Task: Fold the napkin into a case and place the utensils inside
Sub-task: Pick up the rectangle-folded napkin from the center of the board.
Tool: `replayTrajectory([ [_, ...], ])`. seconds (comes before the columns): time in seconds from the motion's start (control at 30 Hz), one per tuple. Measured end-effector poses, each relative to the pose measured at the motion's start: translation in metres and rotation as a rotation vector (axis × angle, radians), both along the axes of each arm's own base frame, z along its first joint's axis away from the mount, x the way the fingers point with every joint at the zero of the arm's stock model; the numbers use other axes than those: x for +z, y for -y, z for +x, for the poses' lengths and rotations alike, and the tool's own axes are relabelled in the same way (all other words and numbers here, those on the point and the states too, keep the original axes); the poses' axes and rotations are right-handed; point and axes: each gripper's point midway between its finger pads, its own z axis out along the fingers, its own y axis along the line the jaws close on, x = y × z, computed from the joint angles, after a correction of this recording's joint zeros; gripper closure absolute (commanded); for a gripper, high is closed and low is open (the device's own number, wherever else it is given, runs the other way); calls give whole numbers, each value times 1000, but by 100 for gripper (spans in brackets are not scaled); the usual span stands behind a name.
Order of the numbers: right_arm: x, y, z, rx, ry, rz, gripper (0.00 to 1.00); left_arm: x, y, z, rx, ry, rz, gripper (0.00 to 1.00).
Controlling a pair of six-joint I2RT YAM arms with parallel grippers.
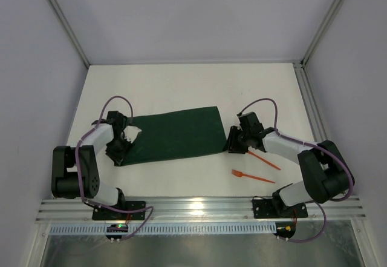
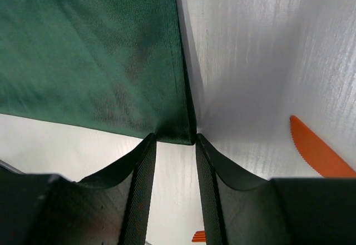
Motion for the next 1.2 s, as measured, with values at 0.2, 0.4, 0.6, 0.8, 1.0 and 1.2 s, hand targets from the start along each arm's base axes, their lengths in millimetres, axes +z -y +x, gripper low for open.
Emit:
replayTrajectory([
  [0.2, -1, -5, 6, -20, 9, 29, 65, 0, 0, 0, -1, 1, 0, 66],
  [0.4, -3, -5, 10, -37, 16, 24, 76, 0, 0, 0, -1, 2, 0, 66],
  [0.6, -5, 1, 12, -52, 17, -12, 92, 0, 0, 0, -1, 3, -2, 66],
  [0.8, -5, 4, 13, -57, 13, -31, 96, 12, 15, 3, -4, 35, -90, 58],
  [1.0, -5, 11, 13, -47, 11, -80, 96, 65, 29, 37, 10, 194, -210, 52],
  [1.2, -5, 20, 11, -29, 9, -139, 96, 65, 17, 68, 143, 207, -221, 51],
])
